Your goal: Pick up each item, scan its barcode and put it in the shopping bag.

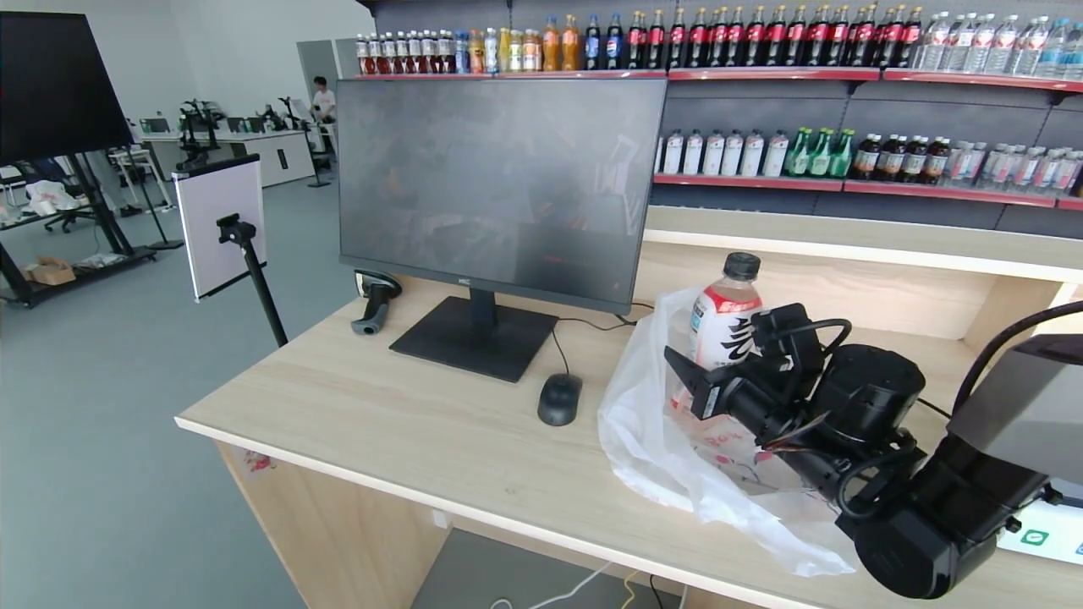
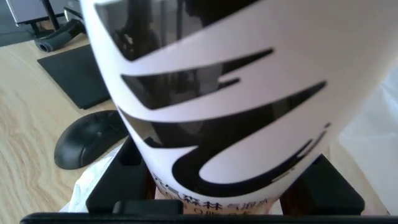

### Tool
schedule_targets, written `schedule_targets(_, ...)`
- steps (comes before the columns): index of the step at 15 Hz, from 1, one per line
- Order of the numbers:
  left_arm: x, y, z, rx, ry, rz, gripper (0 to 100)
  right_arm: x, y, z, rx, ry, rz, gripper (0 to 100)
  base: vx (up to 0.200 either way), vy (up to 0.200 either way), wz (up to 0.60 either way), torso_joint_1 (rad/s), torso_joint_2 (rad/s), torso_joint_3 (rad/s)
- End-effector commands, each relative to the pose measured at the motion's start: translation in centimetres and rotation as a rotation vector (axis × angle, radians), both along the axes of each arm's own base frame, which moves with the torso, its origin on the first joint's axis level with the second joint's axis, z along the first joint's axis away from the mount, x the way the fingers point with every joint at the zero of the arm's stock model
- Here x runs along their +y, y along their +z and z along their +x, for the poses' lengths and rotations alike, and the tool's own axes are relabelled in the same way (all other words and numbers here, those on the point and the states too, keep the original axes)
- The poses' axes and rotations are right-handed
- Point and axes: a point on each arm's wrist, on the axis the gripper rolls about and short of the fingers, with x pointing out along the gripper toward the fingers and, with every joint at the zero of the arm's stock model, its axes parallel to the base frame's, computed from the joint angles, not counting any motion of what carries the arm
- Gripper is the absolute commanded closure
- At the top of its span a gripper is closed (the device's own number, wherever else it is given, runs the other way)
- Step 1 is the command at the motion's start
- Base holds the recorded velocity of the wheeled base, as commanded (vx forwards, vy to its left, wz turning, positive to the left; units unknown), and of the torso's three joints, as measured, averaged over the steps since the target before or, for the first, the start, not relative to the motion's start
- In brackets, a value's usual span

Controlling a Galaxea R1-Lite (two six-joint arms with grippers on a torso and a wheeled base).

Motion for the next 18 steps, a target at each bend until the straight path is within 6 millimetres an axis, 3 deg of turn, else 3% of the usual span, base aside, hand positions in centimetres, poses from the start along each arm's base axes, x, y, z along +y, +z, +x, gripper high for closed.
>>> schedule_targets(1, 0.0, 0.0, 0.0, 0.0, 0.0, 0.0, 0, 0.2, -0.8, 0.3, 0.019, 0.001, -0.009, 100, 0.0, 0.0, 0.0, 0.0, 0.0, 0.0)
schedule_targets(4, 0.0, 0.0, 0.0, 0.0, 0.0, 0.0, 0, 0.3, -1.8, 0.6, 0.043, 0.001, -0.019, 100, 0.0, 0.0, 0.0, 0.0, 0.0, 0.0)
schedule_targets(18, 0.0, 0.0, 0.0, 0.0, 0.0, 0.0, 0, 0.3, -2.7, 0.3, 0.079, 0.005, -0.033, 100, 0.0, 0.0, 0.0, 0.0, 0.0, 0.0)
